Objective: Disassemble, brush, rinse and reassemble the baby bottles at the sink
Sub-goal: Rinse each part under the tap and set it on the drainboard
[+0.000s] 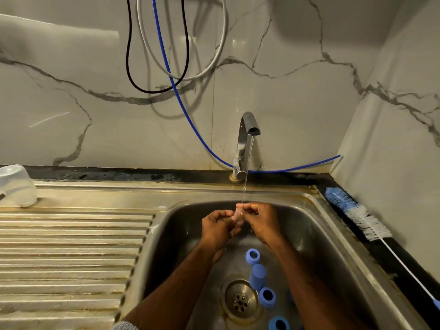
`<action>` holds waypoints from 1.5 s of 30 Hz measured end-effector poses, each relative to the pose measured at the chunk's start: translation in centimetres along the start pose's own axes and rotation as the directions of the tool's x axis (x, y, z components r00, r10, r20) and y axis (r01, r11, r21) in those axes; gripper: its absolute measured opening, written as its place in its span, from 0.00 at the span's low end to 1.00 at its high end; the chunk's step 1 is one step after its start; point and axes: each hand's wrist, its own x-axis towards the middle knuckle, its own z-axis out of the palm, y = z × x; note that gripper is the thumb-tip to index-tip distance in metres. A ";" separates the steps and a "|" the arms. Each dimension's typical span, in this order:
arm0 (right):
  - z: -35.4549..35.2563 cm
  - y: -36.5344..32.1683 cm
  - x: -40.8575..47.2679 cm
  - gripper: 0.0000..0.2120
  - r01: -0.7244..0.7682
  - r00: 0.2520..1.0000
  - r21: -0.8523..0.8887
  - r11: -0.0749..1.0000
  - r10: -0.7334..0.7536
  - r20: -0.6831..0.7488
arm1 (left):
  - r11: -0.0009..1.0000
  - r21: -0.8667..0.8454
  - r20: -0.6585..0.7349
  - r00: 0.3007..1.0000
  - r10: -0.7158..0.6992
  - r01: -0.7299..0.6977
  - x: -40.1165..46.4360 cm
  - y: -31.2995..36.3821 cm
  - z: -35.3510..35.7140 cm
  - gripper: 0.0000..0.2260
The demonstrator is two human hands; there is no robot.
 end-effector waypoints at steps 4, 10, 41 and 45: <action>0.1 -0.5 -0.4 0.06 -0.060 0.997 0.164 0.985 0.051 0.057 | 0.999 -0.017 -0.037 0.999 0.029 -0.030 -0.1 0.2 0.0 0.07; 1.1 -0.4 -0.1 0.08 -0.193 0.962 0.235 0.953 0.231 -0.148 | 0.998 -0.057 0.051 0.998 0.041 -0.039 -0.6 0.3 0.9 0.08; 0.4 0.3 0.2 0.07 -0.106 0.964 0.116 0.988 0.131 -0.233 | 0.994 -0.069 0.209 0.976 -0.067 0.083 -1.3 0.9 0.7 0.11; 0.8 -0.1 -0.1 0.11 -0.138 0.954 0.155 0.978 0.173 -0.246 | 0.996 -0.054 0.210 0.976 -0.064 0.077 -1.4 1.0 0.7 0.15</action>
